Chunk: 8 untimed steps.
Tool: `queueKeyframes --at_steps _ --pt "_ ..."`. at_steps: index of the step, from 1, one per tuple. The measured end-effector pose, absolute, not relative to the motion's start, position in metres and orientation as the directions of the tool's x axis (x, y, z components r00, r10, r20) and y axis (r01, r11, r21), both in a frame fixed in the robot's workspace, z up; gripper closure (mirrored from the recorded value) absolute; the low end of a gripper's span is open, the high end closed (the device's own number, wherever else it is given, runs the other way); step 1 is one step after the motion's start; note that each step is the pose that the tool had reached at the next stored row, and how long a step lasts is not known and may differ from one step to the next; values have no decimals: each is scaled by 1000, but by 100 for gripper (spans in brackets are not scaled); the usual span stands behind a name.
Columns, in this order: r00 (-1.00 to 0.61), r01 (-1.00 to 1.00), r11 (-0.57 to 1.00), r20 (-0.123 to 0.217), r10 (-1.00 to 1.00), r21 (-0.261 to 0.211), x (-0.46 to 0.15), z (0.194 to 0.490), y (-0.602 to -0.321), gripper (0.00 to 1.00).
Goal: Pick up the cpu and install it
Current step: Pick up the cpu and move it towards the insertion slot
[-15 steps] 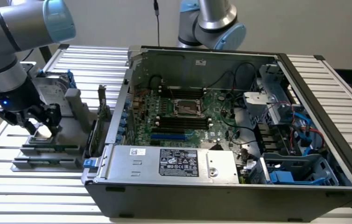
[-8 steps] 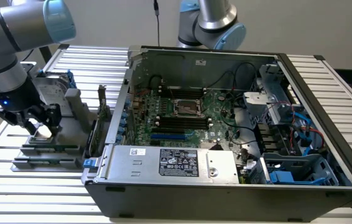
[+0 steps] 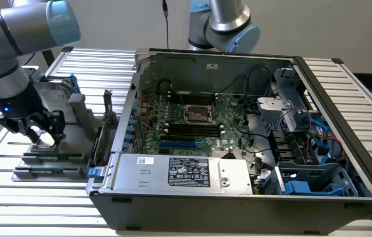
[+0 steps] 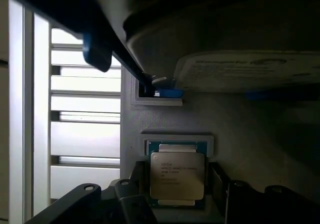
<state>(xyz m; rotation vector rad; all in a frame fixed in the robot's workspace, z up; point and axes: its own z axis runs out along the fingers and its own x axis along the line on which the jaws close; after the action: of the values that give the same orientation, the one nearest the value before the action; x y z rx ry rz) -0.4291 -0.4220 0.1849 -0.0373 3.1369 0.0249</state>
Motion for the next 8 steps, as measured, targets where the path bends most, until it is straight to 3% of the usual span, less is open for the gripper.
queueKeyframes --at_steps 8 --pt "-1000 -23 1000 -5 -23 16 -429 185 -422 38"
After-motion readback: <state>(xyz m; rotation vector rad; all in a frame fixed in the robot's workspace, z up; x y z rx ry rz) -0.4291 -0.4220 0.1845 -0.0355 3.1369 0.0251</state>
